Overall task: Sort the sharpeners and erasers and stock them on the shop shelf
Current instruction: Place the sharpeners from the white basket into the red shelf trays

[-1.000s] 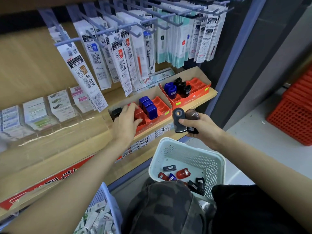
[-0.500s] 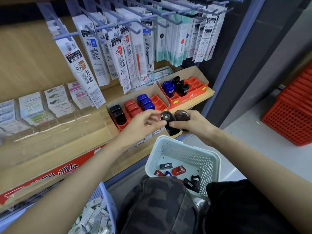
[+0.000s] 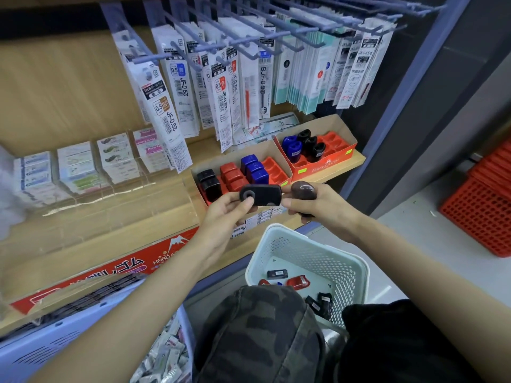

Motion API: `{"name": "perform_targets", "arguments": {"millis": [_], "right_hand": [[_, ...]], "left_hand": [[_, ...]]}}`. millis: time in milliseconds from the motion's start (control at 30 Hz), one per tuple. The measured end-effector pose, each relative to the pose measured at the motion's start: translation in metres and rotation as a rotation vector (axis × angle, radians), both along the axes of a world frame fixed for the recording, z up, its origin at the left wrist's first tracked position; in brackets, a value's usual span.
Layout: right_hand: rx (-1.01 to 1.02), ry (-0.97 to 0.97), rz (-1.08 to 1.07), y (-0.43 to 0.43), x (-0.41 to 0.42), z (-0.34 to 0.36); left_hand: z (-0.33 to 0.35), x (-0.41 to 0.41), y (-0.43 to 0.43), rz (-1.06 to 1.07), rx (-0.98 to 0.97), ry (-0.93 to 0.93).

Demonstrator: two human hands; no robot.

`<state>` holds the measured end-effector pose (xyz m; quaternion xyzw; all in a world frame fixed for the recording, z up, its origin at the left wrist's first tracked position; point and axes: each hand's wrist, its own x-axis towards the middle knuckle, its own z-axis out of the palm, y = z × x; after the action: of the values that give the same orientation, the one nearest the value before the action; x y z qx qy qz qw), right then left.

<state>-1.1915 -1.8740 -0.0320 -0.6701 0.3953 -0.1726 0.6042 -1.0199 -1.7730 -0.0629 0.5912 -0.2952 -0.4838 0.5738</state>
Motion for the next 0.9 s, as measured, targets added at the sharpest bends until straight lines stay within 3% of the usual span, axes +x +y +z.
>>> {"name": "perform_targets", "arguments": {"millis": [100,167,300,367,467,533,700,900], "right_hand": [[-0.026,-0.037,-0.009,0.006,0.014,0.004],[-0.093,-0.052,-0.017,0.007,0.02,0.008],[-0.237,0.035,0.045,0.007,0.027,0.009],[-0.281,0.039,0.105,0.01,0.033,0.007],[-0.25,-0.076,0.093,0.011,0.041,0.008],[-0.195,-0.127,0.002,0.006,0.043,0.009],[-0.133,0.016,-0.054,-0.002,0.039,-0.006],[-0.142,0.051,-0.095,-0.008,0.035,-0.014]], "left_hand": [[0.002,0.0,0.005,-0.029,-0.007,0.015],[0.004,0.005,0.006,-0.061,-0.005,-0.072],[0.013,0.022,0.006,-0.185,-0.067,-0.694],[0.016,0.027,0.002,-0.258,-0.118,-0.851],[0.015,0.034,-0.002,-0.242,-0.15,-0.886],[0.014,0.044,-0.001,-0.06,-0.152,-0.768],[0.006,0.061,-0.004,0.205,-0.083,-0.67],[-0.002,0.054,-0.009,0.225,0.119,-1.234]]}}
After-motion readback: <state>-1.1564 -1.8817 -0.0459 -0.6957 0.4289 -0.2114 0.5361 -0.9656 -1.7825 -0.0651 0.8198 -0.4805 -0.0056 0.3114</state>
